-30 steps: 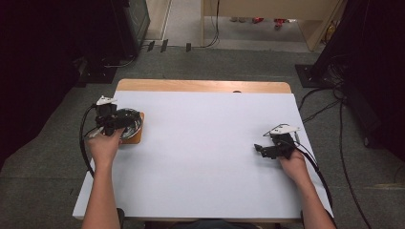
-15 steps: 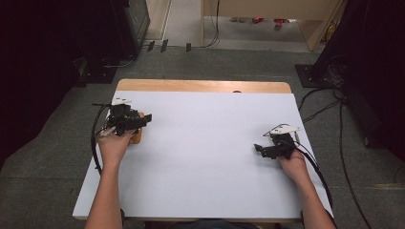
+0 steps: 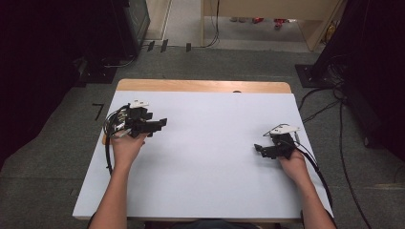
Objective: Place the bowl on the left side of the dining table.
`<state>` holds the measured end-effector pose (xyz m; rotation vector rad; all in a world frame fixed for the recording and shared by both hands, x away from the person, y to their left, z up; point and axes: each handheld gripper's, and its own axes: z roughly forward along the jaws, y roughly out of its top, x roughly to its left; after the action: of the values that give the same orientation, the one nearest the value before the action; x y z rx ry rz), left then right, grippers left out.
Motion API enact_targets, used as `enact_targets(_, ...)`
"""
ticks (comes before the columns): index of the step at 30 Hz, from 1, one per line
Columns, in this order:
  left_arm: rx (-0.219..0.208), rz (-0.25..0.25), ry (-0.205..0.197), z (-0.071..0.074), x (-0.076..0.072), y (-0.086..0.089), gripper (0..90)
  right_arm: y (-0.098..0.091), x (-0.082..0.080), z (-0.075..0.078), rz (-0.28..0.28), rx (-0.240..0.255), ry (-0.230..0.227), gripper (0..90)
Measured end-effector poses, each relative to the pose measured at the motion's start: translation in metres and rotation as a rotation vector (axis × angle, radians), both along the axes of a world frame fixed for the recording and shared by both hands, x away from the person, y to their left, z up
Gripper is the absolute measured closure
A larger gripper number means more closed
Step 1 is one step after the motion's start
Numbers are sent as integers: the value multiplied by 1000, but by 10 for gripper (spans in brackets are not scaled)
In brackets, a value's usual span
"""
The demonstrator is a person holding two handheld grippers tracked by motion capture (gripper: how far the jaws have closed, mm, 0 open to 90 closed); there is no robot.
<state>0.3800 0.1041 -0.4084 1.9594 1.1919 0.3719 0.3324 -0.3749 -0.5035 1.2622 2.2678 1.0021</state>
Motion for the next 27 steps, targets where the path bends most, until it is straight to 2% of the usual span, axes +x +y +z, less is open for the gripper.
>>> enact_targets(6,29,-34,-15,-4,-4,-19,314,0,0,0,0,0,0,124)
enact_targets(15,-5,-89,-7,-10,-6,-35,303,0,0,0,1,0,-1,124)
enact_targets(20,17,-114,-29,-15,-7,-45,292,0,0,0,1,0,-1,124)
enact_targets(27,26,-156,-21,-24,-10,-62,288,0,0,0,1,-1,-1,124)
